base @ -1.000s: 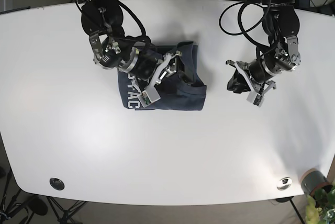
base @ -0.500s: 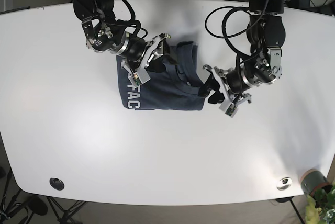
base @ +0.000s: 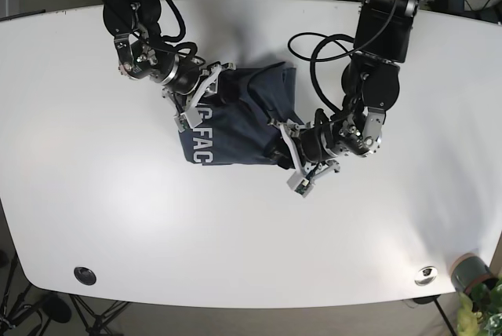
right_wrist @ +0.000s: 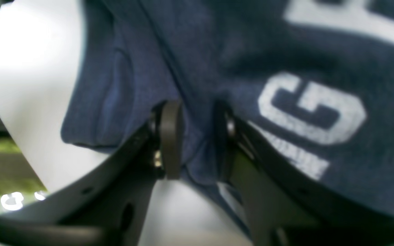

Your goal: Fold the T-shirt properly

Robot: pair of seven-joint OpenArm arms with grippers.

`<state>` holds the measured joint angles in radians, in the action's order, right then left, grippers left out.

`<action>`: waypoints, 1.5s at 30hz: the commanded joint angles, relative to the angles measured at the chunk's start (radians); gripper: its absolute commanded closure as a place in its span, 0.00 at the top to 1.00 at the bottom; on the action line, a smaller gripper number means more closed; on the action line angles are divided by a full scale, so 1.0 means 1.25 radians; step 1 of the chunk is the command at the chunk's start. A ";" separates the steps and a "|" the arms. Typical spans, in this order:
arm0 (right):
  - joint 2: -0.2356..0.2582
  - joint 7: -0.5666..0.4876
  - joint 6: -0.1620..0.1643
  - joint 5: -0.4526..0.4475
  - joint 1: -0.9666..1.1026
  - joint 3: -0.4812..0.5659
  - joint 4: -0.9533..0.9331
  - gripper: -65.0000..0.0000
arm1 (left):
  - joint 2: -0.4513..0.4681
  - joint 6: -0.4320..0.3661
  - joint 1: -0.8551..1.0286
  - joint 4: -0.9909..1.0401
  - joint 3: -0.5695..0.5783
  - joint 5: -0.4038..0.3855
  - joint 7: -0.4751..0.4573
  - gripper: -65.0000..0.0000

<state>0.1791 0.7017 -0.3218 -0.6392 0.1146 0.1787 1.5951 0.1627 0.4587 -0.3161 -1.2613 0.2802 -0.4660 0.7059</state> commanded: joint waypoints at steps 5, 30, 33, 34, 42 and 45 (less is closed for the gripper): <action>-0.002 -0.071 -0.035 -0.018 0.005 0.000 -0.059 0.23 | 0.002 0.004 -0.094 0.198 0.071 -0.011 -0.137 0.33; -0.008 0.038 -0.060 0.021 -0.112 -0.060 0.092 0.23 | 0.030 0.004 -0.026 -0.154 -0.033 -0.012 -0.018 0.33; -0.008 0.051 -0.060 0.025 -0.156 -0.079 0.058 0.23 | 0.030 0.004 0.028 -0.224 -0.054 -0.012 0.014 0.33; -0.008 0.055 -0.060 0.025 -0.170 -0.079 0.044 0.23 | 0.030 0.004 0.047 -0.247 -0.057 -0.012 0.023 0.34; -0.002 0.057 -0.061 0.026 -0.245 -0.079 -0.065 0.23 | 0.057 0.004 0.208 -0.376 -0.057 -0.012 0.032 0.34; 0.001 0.054 -0.065 0.027 -0.256 -0.079 -0.098 0.23 | 0.057 0.004 0.260 -0.392 -0.062 -0.012 0.032 0.34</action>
<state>0.1719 0.7906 -0.3927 -0.5880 -0.1776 0.0853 1.4776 0.2337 0.4614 0.0128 -1.7218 0.2100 -0.4648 0.7700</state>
